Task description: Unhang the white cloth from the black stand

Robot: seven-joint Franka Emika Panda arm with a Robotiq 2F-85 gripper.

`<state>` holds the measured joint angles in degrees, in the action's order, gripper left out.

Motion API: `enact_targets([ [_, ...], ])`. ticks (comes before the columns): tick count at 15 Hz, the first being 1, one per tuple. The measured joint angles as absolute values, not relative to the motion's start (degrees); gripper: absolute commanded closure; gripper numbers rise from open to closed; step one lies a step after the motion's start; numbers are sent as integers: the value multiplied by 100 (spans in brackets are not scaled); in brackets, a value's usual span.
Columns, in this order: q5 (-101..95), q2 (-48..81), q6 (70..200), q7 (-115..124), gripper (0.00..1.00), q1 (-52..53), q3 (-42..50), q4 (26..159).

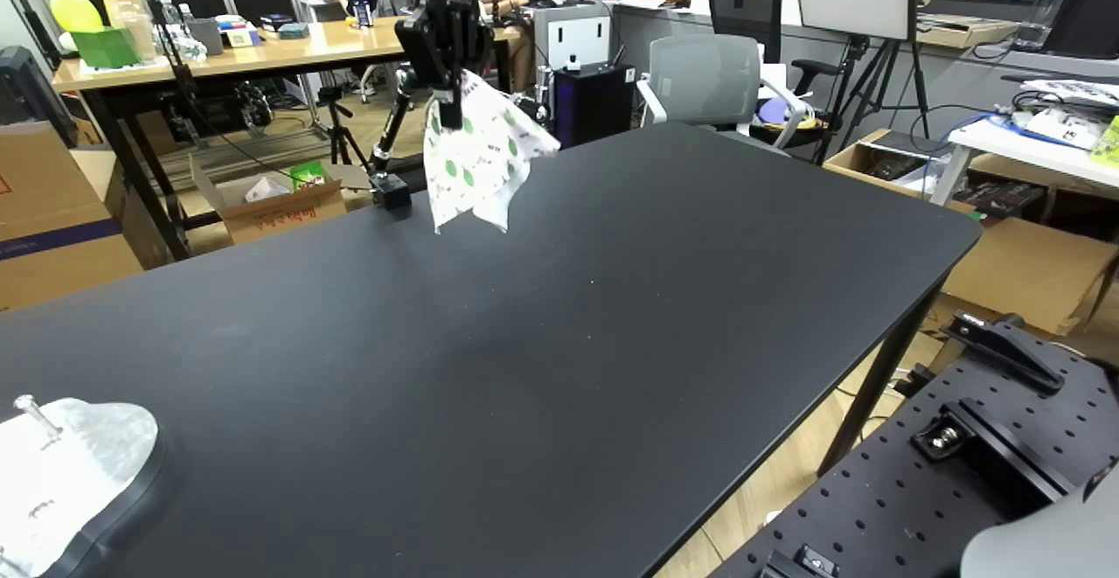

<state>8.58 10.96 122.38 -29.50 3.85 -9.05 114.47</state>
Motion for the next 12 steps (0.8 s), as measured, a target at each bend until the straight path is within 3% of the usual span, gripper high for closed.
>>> enact_targets([
  [8, -154, 1946, 13457, -1258, 99, 730, -812, 11846],
  [10, -400, 2126, 13746, -855, 68, 824, -736, 11940],
  [12, -632, 2263, 13990, -479, 56, 924, -630, 12019],
])
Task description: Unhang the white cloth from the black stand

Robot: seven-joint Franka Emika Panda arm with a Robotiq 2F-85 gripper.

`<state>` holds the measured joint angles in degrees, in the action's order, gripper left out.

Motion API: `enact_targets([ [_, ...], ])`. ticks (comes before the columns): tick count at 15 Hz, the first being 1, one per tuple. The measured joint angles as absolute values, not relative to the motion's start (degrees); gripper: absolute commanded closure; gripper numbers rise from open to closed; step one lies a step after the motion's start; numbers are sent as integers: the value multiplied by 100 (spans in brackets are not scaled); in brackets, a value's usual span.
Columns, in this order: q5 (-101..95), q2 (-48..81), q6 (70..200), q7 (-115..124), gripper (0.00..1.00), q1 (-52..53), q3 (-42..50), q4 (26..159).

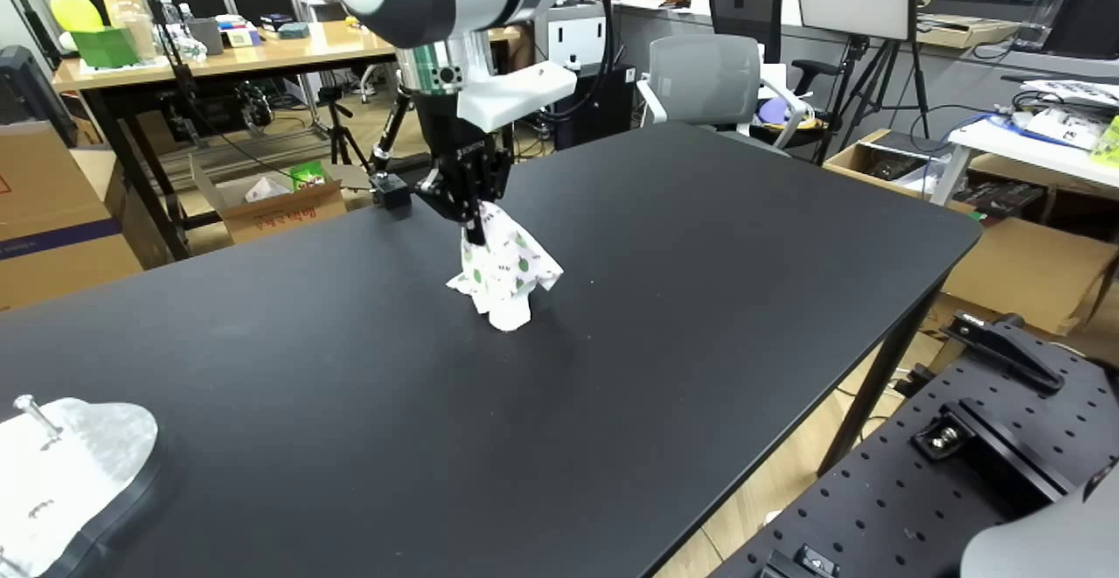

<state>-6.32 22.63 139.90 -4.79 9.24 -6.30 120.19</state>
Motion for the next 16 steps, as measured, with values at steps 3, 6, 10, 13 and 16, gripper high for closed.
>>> enact_targets([
  [3, -990, 2365, 14253, -36, 36, 1072, -460, 12073],
  [6, -1300, 2361, 14452, 269, 15, 1219, -317, 12092],
  [10, -1104, 2285, 14278, 246, 0, 1249, -473, 12091],
  [13, -752, 2163, 14059, 70, 0, 1248, -755, 12086],
  [16, -521, 2041, 13921, -105, 0, 1248, -977, 12080],
])
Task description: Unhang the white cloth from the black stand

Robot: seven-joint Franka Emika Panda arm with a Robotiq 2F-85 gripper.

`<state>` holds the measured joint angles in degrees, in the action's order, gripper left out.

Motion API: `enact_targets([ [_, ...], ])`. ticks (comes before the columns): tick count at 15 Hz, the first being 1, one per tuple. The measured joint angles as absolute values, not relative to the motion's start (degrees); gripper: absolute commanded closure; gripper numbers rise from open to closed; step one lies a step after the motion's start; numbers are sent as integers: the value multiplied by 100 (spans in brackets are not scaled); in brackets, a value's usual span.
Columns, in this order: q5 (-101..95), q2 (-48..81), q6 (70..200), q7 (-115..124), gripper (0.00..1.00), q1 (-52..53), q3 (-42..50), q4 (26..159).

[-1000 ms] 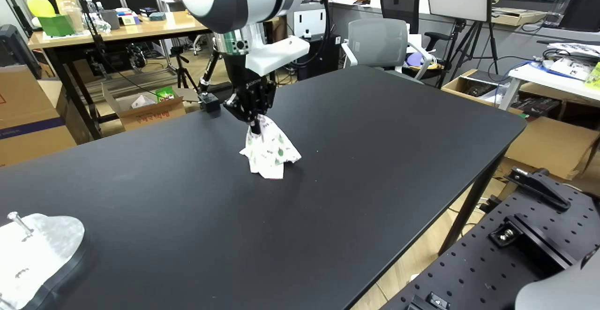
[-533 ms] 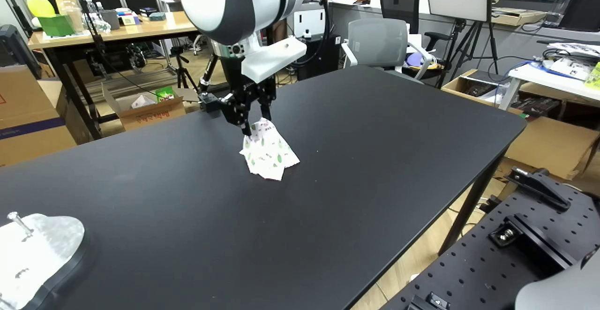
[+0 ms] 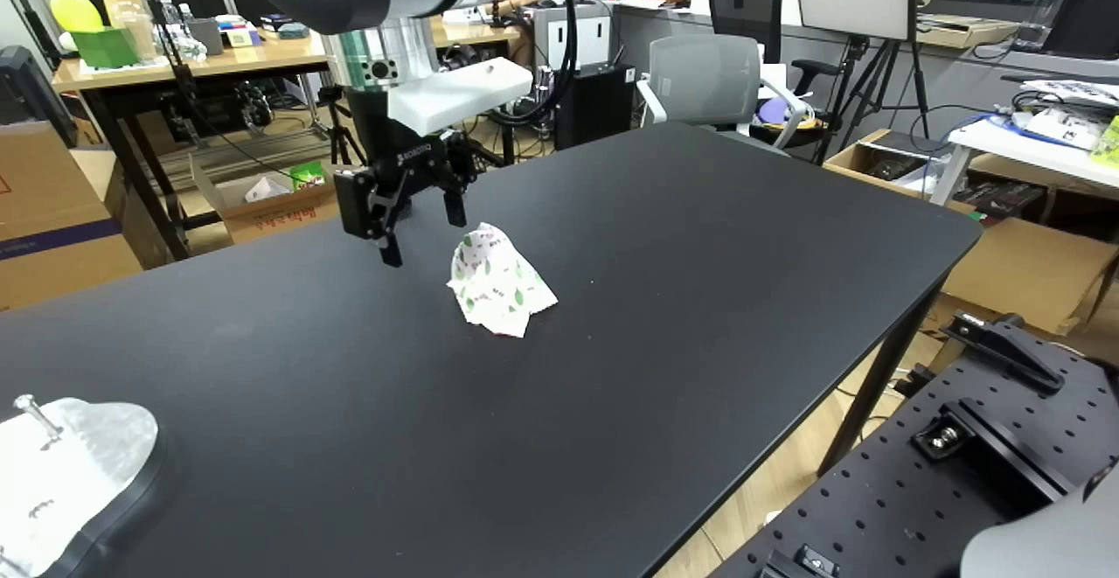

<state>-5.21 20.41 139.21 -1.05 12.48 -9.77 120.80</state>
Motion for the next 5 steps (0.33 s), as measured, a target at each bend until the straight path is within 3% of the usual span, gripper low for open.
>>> enact_targets([
  [5, -505, 2031, 13891, -145, 0, 1220, -989, 12080],
])
